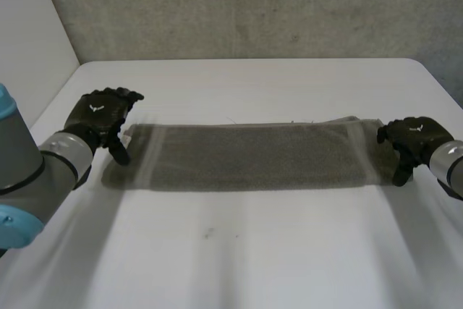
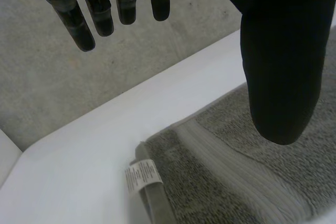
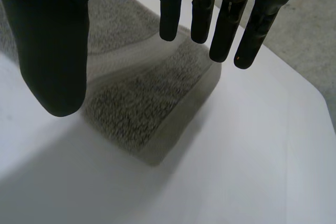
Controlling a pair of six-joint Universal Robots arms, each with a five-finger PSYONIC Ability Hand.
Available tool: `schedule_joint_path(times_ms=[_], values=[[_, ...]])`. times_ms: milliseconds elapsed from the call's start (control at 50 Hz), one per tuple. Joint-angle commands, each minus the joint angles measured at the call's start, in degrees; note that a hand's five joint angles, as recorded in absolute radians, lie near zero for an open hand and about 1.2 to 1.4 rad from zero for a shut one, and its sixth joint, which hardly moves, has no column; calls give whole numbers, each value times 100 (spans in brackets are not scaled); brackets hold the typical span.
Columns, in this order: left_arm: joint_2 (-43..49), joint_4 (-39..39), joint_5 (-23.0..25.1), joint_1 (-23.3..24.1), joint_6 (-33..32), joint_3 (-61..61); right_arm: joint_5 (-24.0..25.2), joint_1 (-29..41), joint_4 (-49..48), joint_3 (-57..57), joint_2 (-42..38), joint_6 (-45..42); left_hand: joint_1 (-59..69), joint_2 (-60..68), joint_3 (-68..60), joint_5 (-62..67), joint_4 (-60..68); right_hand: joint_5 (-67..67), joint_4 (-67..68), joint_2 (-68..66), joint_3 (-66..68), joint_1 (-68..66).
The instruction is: Fold the towel.
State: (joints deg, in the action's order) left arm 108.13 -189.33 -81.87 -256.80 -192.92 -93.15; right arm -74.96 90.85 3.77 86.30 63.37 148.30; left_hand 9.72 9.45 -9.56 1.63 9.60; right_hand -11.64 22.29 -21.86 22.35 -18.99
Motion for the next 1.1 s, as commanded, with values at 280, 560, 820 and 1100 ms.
schedule_joint_path(times_ms=[280,560,820,1100], values=[[76,-324,22,25,0,-353,219,-331,-1511,441,-791,-161,33,60,-49,-158,44,-3429,3364,-3406,3358,-3694],[33,-316,22,-19,0,-441,-1053,-867,-1642,178,-440,-714,33,60,-49,-158,44,-5836,5771,-5814,5765,-6101],[15,-316,22,-28,0,-432,-1240,-642,-1616,-367,-63,-1225,33,60,-49,-158,44,-5836,5771,-5814,5765,-6101],[-2,-316,22,-28,0,-450,-521,2662,-1756,-1220,-333,-917,33,60,-49,-158,44,-5836,5771,-5814,5765,-6101]])
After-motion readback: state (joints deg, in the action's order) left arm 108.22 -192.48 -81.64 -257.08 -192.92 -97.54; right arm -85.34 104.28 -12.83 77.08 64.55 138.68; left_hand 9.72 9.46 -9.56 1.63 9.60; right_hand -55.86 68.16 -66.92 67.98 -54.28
